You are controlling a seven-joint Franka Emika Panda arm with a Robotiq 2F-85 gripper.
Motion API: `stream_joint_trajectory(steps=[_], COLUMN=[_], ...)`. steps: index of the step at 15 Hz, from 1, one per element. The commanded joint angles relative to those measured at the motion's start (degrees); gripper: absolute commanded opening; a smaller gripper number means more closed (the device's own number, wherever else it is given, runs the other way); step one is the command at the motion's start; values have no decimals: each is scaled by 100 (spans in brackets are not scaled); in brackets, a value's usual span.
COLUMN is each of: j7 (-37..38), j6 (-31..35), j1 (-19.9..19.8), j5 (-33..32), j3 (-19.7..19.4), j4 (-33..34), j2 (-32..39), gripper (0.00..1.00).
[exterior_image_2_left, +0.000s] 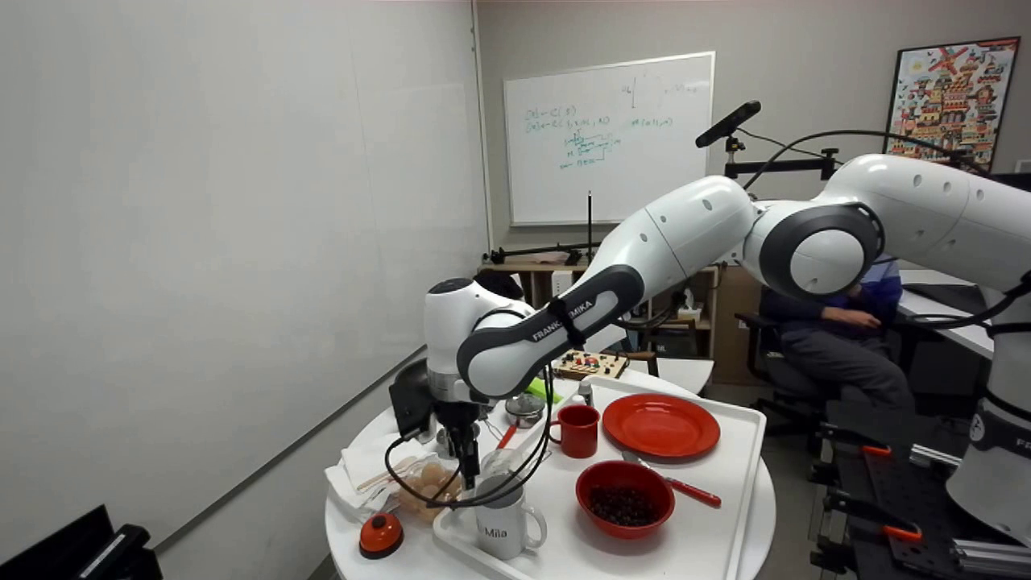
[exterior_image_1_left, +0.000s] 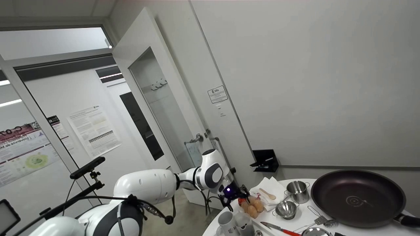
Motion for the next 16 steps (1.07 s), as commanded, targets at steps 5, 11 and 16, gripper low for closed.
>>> stream_joint_trajectory(steps=[5,11,16], j7=[24,6,2], j6=[-161,-127,-131], j1=[-117,-194,-197], j5=[51,32,31], j3=[11,15,19], j4=[-11,-22,-33], j2=[93,134,136], gripper=[100,72,35])
